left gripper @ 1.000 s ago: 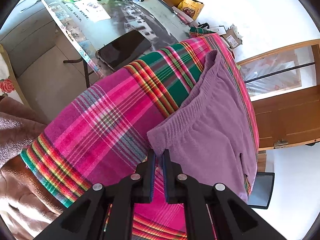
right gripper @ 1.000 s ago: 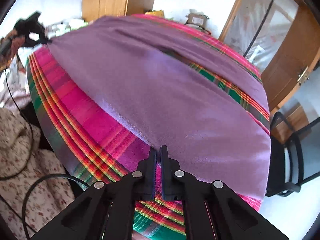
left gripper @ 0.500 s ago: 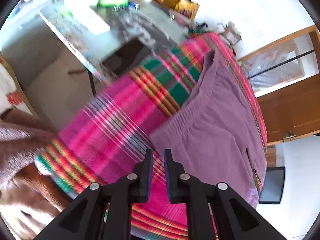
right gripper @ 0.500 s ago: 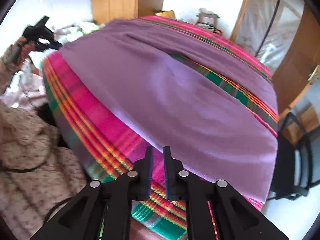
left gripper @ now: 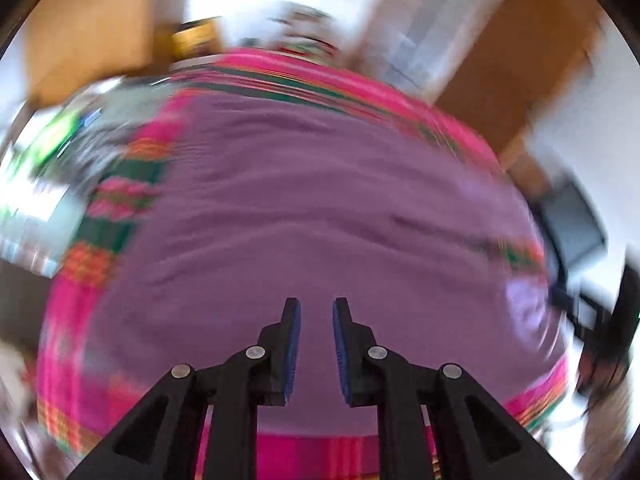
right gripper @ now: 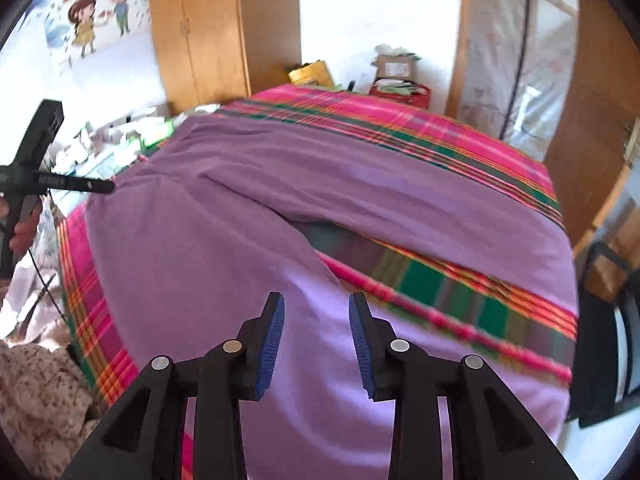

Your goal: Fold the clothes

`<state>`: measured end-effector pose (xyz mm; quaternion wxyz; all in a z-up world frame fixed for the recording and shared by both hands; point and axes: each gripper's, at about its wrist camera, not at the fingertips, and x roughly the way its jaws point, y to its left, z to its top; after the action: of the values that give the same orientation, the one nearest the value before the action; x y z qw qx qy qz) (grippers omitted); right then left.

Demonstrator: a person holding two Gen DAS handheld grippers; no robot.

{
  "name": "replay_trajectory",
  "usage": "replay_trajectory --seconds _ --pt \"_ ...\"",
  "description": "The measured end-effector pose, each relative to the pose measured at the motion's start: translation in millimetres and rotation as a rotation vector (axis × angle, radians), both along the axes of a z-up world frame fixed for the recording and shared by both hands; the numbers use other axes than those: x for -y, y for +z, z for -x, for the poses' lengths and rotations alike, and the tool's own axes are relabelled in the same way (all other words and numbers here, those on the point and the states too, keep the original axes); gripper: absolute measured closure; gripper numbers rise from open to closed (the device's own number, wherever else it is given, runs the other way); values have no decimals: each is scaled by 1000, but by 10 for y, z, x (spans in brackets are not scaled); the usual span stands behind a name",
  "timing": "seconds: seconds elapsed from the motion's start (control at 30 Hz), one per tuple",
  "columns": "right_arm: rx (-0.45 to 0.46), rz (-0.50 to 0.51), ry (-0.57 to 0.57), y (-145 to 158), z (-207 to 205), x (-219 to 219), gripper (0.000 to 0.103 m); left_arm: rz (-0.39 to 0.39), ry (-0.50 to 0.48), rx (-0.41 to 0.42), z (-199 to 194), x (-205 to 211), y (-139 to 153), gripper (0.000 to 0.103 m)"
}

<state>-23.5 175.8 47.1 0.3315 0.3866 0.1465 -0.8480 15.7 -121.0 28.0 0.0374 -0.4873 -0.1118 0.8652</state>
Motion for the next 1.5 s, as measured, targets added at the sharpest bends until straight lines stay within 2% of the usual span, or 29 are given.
replay_trajectory --seconds 0.13,0.27,0.37,0.53,0.63,0.7,0.87,1.0,1.13,1.27,1.33,1.4,1.5 --pt "19 -26 42 -180 275 286 68 55 -227 6 185 -615 -137 86" --pt "71 -38 69 -323 505 446 68 32 -354 16 212 -937 -259 86" --pt "99 -55 97 -417 626 543 69 29 -405 47 237 -1011 -351 86" --pt "123 -82 146 -513 682 658 72 5 -415 41 224 -996 -349 84" --pt "119 -107 174 -552 664 715 78 -50 -414 46 234 -918 -355 83" --pt "118 -120 194 -552 655 760 93 -81 -414 48 242 -879 -355 83" --pt "102 -145 171 -522 697 799 98 -125 -412 38 257 -824 -363 83" --pt "112 -105 90 -492 882 730 97 -134 -423 21 218 -782 -369 83" --pt "111 -131 72 -549 922 785 97 -142 -425 28 164 -692 -343 83" --pt "105 -138 51 -498 906 736 81 -153 -427 31 90 -635 -344 83" --pt "95 -139 40 -457 871 694 81 -151 -430 33 57 -627 -341 83" --pt "61 -151 34 -384 774 643 72 -142 -435 38 22 -626 -333 83" --pt "39 -132 9 -287 639 446 69 -129 -444 41 -12 -609 -323 83"
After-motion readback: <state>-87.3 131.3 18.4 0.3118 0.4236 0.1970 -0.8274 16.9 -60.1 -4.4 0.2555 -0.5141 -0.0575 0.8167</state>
